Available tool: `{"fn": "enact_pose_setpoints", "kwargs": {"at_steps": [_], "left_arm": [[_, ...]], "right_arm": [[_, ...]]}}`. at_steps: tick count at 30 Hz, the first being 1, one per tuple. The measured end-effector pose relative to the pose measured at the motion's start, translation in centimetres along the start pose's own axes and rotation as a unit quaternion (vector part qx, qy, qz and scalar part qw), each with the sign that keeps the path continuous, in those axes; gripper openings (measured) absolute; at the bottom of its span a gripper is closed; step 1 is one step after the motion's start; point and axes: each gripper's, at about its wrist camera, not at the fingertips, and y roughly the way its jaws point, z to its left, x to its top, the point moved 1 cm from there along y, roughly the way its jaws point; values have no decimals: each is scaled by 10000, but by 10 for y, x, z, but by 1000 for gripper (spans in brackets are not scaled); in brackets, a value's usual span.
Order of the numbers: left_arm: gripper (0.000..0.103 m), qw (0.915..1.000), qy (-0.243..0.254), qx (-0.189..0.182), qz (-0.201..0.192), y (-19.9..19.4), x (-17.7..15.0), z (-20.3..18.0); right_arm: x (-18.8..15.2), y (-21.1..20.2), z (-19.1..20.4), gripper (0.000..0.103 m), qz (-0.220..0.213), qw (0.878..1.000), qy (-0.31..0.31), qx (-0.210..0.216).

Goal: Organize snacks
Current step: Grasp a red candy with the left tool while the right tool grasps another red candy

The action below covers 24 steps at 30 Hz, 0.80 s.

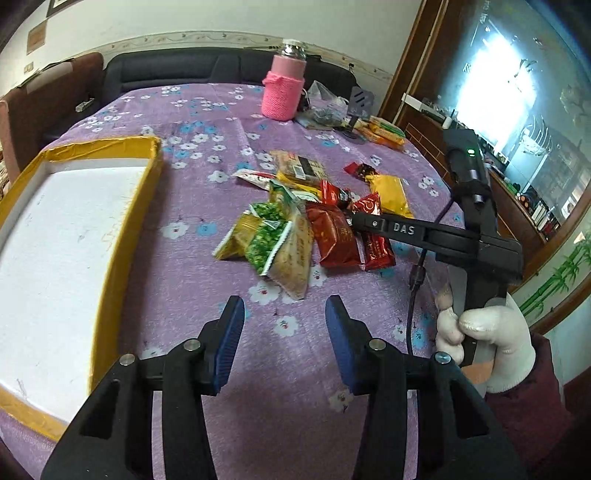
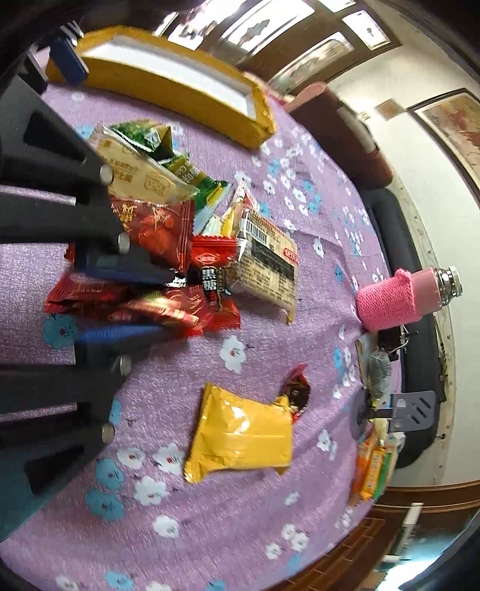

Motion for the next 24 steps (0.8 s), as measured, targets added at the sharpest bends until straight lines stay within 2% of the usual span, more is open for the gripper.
{"fn": "enact_pose_setpoints", "kwargs": {"at_steps": [3,6,12,17,22,24], "left_arm": [[44,9999,-36,-11,123,11,4,0],[44,9998,-14,-37,209,20,9,-4],[44,9990,404,-193,91,36,29,-38],[44,9977,645,-53,193,72,51,-64],[43,9948,811,162,587,111,49,-72],[30,9950,858,227,462,109,46,-70]], "right_arm": [[-3,-2,-7,14,-50,9997,118,211],[-5,-5,-12,12,-108,9994,201,249],[-4,-10,-21,12,-160,9984,372,401],[0,-25,-34,12,-348,9959,626,551],[3,-33,-44,12,-526,9942,790,507],[3,-32,-45,12,-507,9942,814,486]]}}
